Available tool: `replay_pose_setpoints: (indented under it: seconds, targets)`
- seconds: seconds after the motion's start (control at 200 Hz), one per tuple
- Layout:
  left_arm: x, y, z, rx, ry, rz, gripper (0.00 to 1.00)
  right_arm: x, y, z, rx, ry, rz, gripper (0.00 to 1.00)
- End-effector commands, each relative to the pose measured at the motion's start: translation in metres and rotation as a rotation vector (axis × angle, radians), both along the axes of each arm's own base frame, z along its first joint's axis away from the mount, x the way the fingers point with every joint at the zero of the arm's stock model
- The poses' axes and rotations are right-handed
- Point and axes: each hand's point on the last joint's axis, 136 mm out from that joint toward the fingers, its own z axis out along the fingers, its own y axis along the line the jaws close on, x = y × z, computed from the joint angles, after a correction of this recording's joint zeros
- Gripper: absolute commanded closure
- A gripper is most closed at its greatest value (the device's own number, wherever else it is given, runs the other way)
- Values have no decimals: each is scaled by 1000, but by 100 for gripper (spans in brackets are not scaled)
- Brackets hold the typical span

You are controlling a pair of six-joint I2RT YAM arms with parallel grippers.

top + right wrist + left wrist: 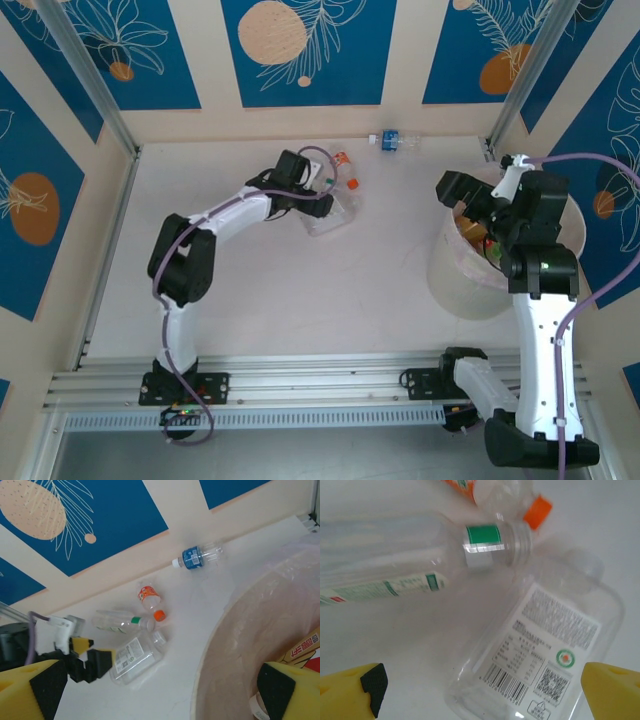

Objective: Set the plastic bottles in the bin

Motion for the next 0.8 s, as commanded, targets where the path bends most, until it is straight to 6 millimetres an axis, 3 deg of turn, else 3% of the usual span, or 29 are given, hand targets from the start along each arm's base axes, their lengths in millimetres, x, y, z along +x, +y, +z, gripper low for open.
replay_pose_setpoints:
  seconds: [0.0,0.165,0.47,0.62,0.795]
  targets:
    - [-20,-6,-20,56,85,-155,0,-2,-3,1,-10,12,-23,0]
    - [-28,-14,-39,126,129,-281,0,1,-4,-3,-16,25,-26,0]
    - [-18,-12,-74,342,104,-335,0,3,-4,-8,-12,44,-23,0]
    - [-29,-21,-78,304,122,-378,0,3,-4,-10,-13,53,-25,0]
    - [-33,-29,-66,233,134,-387,0,3,-4,-11,-11,55,-22,0]
